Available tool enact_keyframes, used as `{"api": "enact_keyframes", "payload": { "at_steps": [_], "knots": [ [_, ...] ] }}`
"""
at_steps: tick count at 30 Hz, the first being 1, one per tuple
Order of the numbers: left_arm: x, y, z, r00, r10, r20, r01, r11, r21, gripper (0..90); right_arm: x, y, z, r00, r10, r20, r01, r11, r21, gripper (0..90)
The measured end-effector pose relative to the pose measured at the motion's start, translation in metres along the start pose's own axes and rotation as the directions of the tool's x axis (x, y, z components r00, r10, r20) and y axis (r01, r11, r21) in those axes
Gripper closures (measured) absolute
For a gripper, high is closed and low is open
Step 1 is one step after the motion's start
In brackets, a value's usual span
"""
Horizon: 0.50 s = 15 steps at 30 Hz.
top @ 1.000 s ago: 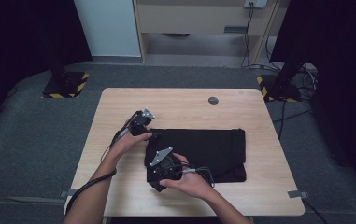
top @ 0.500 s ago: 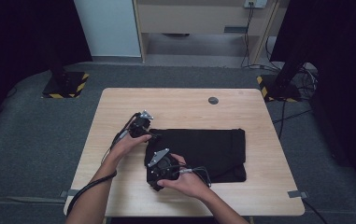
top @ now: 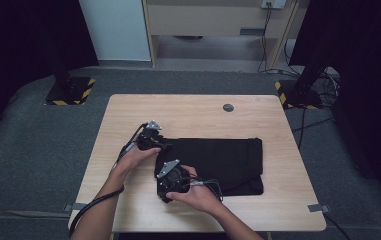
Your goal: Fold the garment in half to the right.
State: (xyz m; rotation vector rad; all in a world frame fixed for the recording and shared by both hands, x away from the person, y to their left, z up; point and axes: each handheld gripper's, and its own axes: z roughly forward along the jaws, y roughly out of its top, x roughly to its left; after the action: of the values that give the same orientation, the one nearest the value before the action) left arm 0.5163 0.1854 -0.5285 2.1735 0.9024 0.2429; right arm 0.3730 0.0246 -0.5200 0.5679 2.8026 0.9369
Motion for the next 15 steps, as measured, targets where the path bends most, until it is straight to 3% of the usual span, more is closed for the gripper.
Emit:
{"api": "enact_keyframes", "payload": {
  "at_steps": [4,9,15],
  "knots": [
    [-0.002,-0.002,-0.002,0.9998,-0.014,0.012,0.014,0.9999,-0.006,46.4,-0.002,0.002,-0.001,1.0,0.0,0.007,0.0,1.0,0.005,34.4],
    [-0.006,-0.002,-0.003,0.9998,-0.003,0.02,0.003,0.9999,-0.012,58.7,-0.006,0.002,-0.003,0.9994,0.013,0.033,-0.013,1.0,-0.011,51.5],
    [-0.01,-0.001,-0.004,0.9999,-0.016,-0.004,0.016,0.9998,-0.013,70.7,-0.012,0.0,-0.005,0.9959,0.031,0.084,-0.029,0.999,-0.029,75.8]
  ]
}}
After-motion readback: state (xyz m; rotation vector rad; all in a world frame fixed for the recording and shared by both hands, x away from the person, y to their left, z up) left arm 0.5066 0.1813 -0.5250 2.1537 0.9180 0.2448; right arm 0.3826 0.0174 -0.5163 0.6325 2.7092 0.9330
